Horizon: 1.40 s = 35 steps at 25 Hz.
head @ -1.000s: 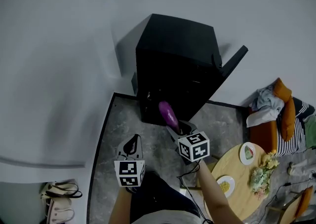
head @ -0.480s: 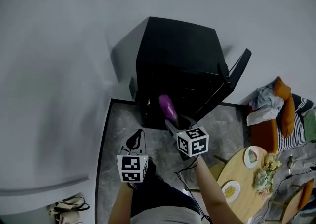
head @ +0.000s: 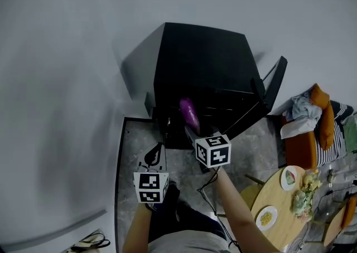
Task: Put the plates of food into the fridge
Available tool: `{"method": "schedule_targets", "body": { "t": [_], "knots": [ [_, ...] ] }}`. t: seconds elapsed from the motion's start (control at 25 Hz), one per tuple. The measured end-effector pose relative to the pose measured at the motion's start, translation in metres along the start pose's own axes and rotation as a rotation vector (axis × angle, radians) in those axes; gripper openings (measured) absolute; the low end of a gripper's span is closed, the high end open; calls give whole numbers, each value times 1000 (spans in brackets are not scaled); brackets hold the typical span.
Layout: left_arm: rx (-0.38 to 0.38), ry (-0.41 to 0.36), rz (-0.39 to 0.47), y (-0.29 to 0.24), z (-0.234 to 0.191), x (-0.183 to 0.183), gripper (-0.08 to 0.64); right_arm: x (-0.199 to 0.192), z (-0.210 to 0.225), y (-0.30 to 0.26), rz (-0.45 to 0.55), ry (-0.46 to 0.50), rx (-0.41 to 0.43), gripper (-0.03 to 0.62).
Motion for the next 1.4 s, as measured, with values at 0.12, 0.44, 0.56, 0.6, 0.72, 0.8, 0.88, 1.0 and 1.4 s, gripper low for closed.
{"method": "schedule_targets", "body": {
  "t": [0.12, 0.44, 0.56, 0.6, 0.72, 0.8, 0.88, 1.0, 1.4],
  "knots": [
    [-18, -7, -8, -10, 0, 0, 8, 3, 7, -13, 6, 0, -21, 184],
    [-41, -5, -11, -26, -5, 1, 8, 28, 28, -45, 23, 69, -107, 184],
    [-45, -2, -20, -28, -6, -2, 8, 39, 33, -55, 29, 91, -134, 184],
    [-46, -1, -24, -28, -6, -3, 8, 42, 35, -58, 31, 93, -139, 184],
    [-49, 5, -32, -30, -5, -6, 8, 47, 39, -67, 32, 104, -151, 184],
    [-51, 7, -38, -30, -5, -8, 8, 47, 41, -73, 28, 109, -158, 184],
    [-53, 7, -45, -29, -5, -9, 8, 45, 43, -76, 21, 108, -166, 184],
    [-48, 6, -46, -29, -8, -8, 8, 42, 46, -83, 2, 94, -166, 184],
    [-34, 10, -52, -32, -15, -10, 8, 42, 54, -95, 3, 53, -171, 184]
  ]
}}
Point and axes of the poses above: the fingertips, and each gripper's own axes: y backward along the fingers, z to its right, x out of its top, the point moved 5 cm from there along y, backward along the fingers, and after that the axes turned 9 degrees about x, right-handed, at the moved point
